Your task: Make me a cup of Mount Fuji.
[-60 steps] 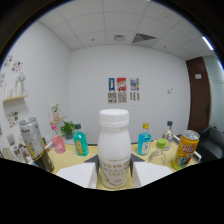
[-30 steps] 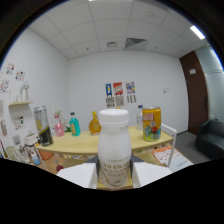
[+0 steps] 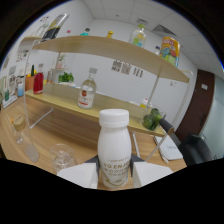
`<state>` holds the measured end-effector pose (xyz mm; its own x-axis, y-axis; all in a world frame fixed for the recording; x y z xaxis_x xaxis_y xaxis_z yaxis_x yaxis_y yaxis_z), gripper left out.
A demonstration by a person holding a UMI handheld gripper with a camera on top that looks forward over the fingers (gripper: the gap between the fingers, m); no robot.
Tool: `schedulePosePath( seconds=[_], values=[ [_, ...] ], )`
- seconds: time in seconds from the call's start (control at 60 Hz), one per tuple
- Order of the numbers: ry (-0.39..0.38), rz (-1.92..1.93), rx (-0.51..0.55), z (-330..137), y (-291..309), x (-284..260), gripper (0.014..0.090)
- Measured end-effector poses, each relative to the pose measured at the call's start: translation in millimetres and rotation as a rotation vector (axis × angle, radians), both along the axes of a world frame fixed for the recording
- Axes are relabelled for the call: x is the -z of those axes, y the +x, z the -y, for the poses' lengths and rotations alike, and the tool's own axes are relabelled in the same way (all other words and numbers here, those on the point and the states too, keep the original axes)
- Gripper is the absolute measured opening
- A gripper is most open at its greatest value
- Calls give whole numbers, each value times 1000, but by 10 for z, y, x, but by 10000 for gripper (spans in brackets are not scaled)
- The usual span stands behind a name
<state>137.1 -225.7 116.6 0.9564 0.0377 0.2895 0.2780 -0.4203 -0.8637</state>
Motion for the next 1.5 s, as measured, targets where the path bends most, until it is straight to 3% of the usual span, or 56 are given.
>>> schedulePosePath(
  seconds=[0.267, 0.617, 0.8, 1.117, 1.3, 1.45, 1.5],
  values=[
    [-43, 536, -208, -53, -61, -40, 473],
    [-161, 1246, -443, -108, 4, 45, 474],
    [-204, 1444, -461, -184, 61, -45, 476],
    [-203, 1491, -505, -236, -24, -65, 474],
    [-95, 1229, -489, -180, -156, -185, 481],
    [-7, 685, -422, -31, -370, -274, 485],
    [58, 499, -398, -1, -448, -376, 484]
  ],
)
